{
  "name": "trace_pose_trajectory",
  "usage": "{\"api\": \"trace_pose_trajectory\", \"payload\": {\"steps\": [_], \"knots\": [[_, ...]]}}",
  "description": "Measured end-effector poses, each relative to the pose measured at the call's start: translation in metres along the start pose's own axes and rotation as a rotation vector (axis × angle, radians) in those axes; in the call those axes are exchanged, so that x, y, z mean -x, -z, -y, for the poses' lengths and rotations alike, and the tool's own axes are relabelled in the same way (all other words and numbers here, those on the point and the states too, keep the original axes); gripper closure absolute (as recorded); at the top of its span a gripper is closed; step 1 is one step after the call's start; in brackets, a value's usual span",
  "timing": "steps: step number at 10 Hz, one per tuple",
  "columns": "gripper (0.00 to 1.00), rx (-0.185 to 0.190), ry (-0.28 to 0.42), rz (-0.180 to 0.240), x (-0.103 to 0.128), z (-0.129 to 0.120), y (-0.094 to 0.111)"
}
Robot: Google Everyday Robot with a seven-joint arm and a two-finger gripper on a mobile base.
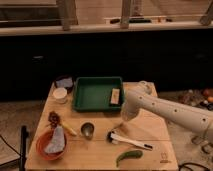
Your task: Place fork in metal cup
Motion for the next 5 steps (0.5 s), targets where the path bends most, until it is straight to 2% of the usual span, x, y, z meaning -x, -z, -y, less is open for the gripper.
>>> {"api": "trace_pose_trajectory", "payload": {"steps": [5], "knots": [[1.00, -0.055, 0.068, -0.025, 0.015, 0.010, 0.043]]}}
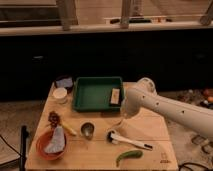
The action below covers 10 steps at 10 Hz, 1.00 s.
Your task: Place fork in metal cup
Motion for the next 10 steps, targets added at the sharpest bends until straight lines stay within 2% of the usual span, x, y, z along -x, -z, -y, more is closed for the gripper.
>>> {"api": "trace_pose_trajectory", "payload": {"steps": [5, 10], "knots": [[1.00, -0.026, 0.148, -0.005, 0.028, 0.017, 0.027], [1.00, -0.004, 0.354, 0.024, 0.060, 0.045, 0.038]]}}
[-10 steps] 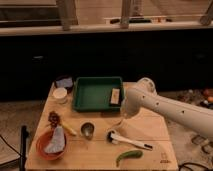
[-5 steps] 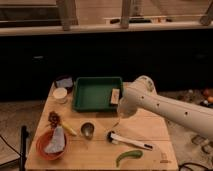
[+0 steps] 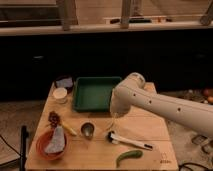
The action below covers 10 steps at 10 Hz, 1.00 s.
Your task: Place fork in metal cup
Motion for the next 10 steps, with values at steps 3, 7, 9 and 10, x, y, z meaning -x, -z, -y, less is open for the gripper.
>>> {"api": "trace_pose_trajectory", "payload": {"steps": [3, 7, 9, 10], "knots": [[1.00, 0.024, 0.104, 0.027, 0.010, 0.018, 0.004], [1.00, 0.056, 0.227, 0.078, 0.030, 0.036, 0.006], [1.00, 0.070, 0.288, 0.108, 0.043, 0.047, 0.003], [1.00, 0.076, 0.306, 0.118, 0.046, 0.049, 0.002]]}}
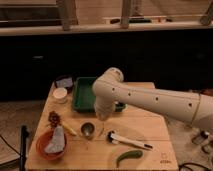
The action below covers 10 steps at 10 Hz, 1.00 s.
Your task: Place fork in metal cup
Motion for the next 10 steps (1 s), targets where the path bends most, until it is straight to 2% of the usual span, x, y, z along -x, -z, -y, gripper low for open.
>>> {"api": "trace_pose_trajectory", "payload": {"steps": [5, 10], "knots": [[1.00, 0.025, 0.095, 0.042, 0.013, 0.024, -0.008], [1.00, 0.045, 0.161, 0.077, 0.024, 0.042, -0.020]]}}
